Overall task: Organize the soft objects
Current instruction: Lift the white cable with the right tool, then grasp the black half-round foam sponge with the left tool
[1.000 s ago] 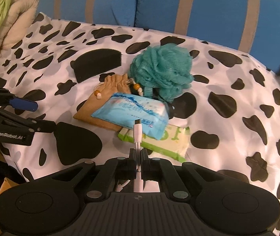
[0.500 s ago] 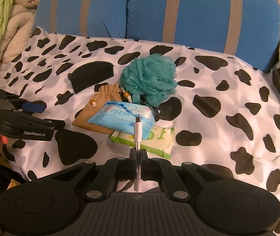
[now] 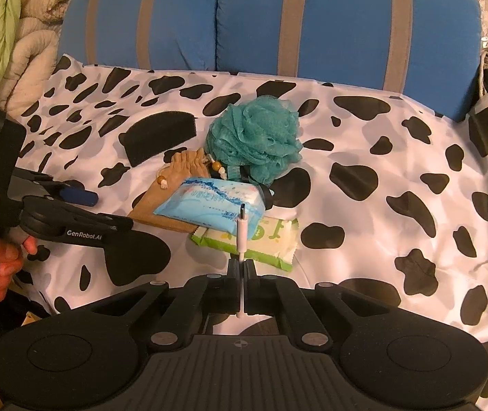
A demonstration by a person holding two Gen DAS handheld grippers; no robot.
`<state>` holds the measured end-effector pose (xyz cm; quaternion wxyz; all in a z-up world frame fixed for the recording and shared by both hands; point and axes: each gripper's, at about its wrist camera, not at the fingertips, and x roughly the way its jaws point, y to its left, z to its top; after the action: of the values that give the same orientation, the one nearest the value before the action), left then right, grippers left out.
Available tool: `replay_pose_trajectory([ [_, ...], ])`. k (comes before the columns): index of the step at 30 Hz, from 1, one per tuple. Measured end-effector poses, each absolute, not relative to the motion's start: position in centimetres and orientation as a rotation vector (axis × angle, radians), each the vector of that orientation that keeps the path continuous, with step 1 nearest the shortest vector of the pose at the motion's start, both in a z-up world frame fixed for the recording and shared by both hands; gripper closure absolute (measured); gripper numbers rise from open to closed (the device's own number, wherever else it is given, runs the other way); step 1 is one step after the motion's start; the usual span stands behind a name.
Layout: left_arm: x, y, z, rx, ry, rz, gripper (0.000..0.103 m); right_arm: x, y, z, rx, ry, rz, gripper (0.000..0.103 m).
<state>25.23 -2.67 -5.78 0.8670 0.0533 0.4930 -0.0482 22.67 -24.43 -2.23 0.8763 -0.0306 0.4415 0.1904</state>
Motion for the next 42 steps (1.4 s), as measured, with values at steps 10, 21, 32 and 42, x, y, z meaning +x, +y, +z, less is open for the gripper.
replay_pose_trajectory([
  [10,28.2,1.5,-5.3,-0.183,1.046,-0.131,0.04,22.7,-24.5,-2.0,-0.049,0.921,0.421,0.099],
  [21,32.5,3.9,-4.6,-0.086,0.888,-0.053,0.04,23.0,-24.2,-2.2,-0.042,0.929,0.438,0.099],
  [32,37.0,4.0,-7.8,0.009,0.892,-0.087,0.04,24.0,-22.6,-3.2,-0.059,0.966,0.474,0.099],
  [42,38.9,4.3,-8.8,0.01,0.914,-0.07,0.04,24.6,-22.6,-3.6,-0.055,0.982,0.472,0.099],
])
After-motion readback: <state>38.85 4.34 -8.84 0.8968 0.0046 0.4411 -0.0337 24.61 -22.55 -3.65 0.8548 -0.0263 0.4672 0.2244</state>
